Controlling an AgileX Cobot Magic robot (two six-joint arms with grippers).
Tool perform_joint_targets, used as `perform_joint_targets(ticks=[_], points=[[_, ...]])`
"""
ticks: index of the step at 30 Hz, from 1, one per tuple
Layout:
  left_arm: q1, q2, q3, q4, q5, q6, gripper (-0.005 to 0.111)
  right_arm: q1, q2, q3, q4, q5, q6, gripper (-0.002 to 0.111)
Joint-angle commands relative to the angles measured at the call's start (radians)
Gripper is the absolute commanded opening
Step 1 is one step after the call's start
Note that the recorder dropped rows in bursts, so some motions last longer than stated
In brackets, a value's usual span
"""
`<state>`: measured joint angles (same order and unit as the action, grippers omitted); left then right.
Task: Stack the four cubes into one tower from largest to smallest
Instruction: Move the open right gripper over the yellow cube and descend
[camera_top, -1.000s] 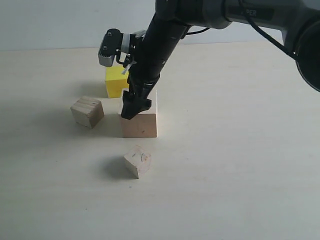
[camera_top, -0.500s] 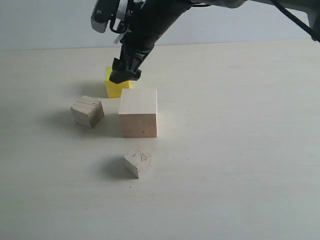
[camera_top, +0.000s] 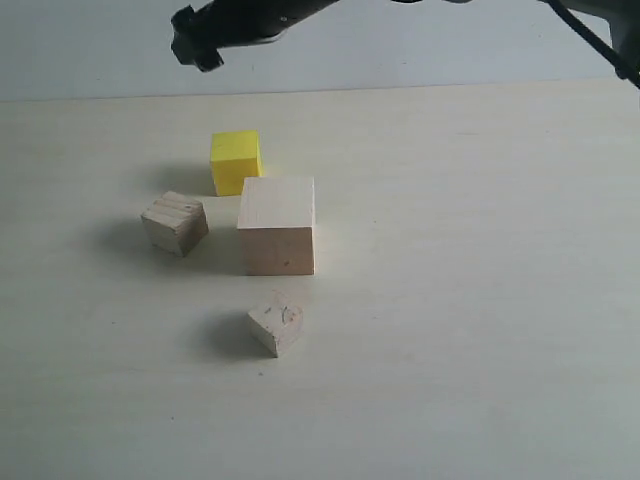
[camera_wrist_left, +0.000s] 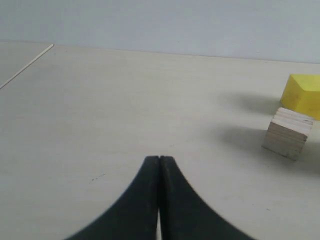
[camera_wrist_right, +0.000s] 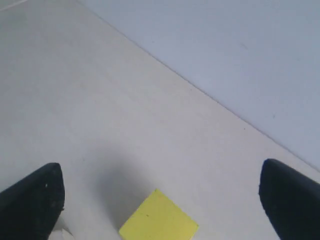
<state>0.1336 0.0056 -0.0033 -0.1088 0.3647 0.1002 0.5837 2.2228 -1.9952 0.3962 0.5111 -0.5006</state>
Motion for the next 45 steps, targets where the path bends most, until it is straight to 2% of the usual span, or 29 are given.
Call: perform_joint_targets(ticks=[1, 5, 12, 14, 16, 18, 34, 38, 45], points=[[-0.007, -0.006, 0.003, 0.002, -0.01, 0.0, 0.0, 0.004, 0.061, -0.146, -0.119, 0.142, 0.225, 0.104], [-0.007, -0.006, 0.003, 0.002, -0.01, 0.0, 0.0, 0.008, 0.149, -0.299, -0.158, 0.287, 0.408, 0.104], [-0.007, -0.006, 0.003, 0.002, -0.01, 0.0, 0.0, 0.021, 0.233, -0.423, -0.141, 0.311, 0.511, 0.104], [-0.007, -0.006, 0.003, 0.002, -0.01, 0.0, 0.0, 0.021, 0.26, -0.428, -0.143, 0.307, 0.488, 0.104], [-0.007, -0.006, 0.003, 0.002, -0.01, 0.0, 0.0, 0.021, 0.283, -0.428, -0.153, 0.314, 0.353, 0.104], [-0.007, -0.006, 0.003, 0.002, -0.01, 0.0, 0.0, 0.021, 0.289, -0.428, -0.144, 0.311, 0.324, 0.104], [-0.007, -0.006, 0.003, 0.002, -0.01, 0.0, 0.0, 0.021, 0.289, -0.428, -0.138, 0.302, 0.331, 0.104], [-0.007, -0.006, 0.003, 0.002, -0.01, 0.0, 0.0, 0.021, 0.289, -0.428, -0.095, 0.322, 0.44, 0.104], [-0.007, -0.006, 0.003, 0.002, -0.01, 0.0, 0.0, 0.021, 0.289, -0.428, -0.037, 0.375, 0.451, 0.104]])
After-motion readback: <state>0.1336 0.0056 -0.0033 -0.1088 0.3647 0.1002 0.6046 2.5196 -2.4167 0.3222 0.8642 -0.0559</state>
